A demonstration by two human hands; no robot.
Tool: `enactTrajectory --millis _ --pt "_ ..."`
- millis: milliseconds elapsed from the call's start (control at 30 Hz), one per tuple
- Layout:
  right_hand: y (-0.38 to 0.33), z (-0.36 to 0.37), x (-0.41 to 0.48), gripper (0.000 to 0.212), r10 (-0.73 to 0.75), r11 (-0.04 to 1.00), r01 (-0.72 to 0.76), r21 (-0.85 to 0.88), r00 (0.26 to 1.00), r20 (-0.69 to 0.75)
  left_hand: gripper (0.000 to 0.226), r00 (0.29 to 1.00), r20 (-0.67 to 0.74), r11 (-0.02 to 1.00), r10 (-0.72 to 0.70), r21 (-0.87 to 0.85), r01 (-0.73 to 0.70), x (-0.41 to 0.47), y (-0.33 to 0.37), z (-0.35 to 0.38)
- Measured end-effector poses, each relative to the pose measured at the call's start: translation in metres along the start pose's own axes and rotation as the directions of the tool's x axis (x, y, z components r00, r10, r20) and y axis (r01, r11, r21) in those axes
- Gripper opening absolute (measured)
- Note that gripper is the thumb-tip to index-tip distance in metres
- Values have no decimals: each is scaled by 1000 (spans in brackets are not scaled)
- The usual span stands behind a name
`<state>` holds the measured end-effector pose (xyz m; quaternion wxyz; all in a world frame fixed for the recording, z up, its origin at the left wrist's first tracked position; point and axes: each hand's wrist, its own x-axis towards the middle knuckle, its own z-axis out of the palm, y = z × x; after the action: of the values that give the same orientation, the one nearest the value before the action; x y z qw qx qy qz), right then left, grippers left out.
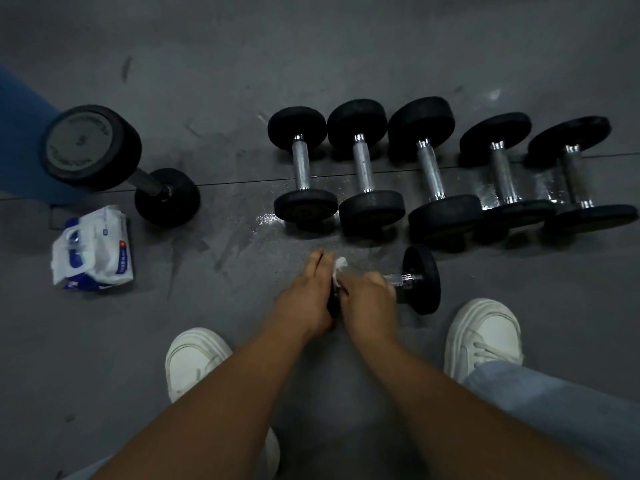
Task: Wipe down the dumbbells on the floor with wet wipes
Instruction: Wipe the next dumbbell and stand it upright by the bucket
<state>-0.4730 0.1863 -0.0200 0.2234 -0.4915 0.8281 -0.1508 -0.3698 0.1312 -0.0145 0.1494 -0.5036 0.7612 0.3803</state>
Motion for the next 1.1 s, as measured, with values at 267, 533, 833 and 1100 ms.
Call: enactTrajectory --millis 267,533,833,1100 --pt "7 -4 9 20 -31 998 22 51 983 181 116 1000 -3 1000 -1 8 1 4 -3 2" --pt "33 -15 -29 22 765 240 -478 845 629 138 125 1000 -4 1000 22 -1 -22 8 -4 1" --pt "29 -24 -18 73 281 949 -248 -197 945 166 129 999 -26 999 39 -9 -39 6 -6 4" --pt "41 -33 -27 90 275 954 -224 -199 918 284 127 998 -39 999 44 -8 -45 6 -7 5"
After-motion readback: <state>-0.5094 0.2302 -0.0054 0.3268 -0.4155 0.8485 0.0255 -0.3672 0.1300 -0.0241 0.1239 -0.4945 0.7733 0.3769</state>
